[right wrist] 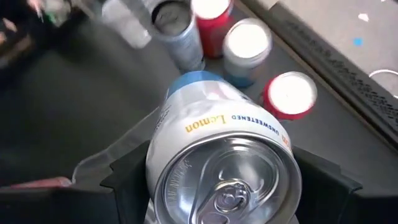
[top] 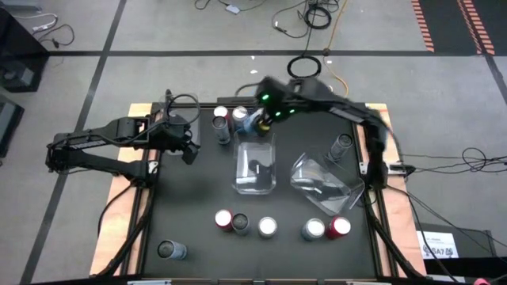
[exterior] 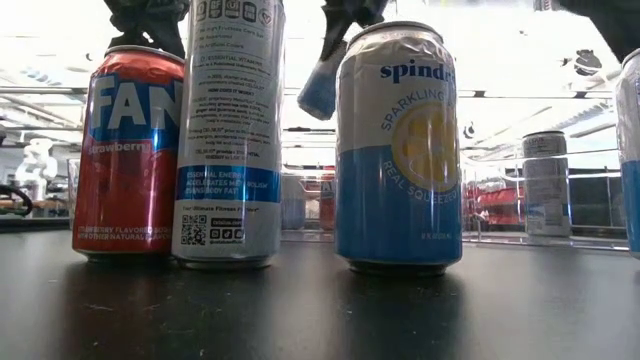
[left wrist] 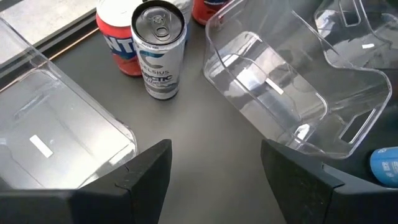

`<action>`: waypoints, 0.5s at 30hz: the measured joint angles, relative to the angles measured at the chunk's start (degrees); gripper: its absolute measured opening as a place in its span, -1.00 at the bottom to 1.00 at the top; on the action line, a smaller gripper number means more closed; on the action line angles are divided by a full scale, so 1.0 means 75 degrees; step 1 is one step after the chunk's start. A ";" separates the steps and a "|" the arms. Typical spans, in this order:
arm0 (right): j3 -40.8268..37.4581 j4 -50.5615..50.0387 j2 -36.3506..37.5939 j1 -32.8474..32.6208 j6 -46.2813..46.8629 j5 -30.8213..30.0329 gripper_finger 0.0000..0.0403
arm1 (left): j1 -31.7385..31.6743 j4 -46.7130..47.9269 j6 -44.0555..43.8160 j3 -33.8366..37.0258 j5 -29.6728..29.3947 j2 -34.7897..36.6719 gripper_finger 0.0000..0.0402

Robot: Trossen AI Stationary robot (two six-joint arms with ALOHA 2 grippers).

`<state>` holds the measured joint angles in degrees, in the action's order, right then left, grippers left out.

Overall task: Sort soda cans
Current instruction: Put the top right blue-white soda can into the center transparent bin

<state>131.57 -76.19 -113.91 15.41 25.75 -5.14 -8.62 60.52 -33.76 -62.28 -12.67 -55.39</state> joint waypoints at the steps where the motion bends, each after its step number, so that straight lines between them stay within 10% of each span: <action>1: 0.0301 -0.0237 -0.0267 -0.0077 -0.0012 -0.0100 0.42 | 0.0000 0.0002 0.0000 0.0000 0.0000 0.0000 0.29; 15: 0.0101 0.0093 -0.1863 -0.0422 -0.0210 -0.0339 0.42 | 0.0003 0.0002 -0.0009 0.0000 0.0055 0.0000 0.29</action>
<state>132.33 -75.49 -127.88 12.24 24.17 -7.68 -8.60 60.53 -33.82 -62.28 -12.25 -55.40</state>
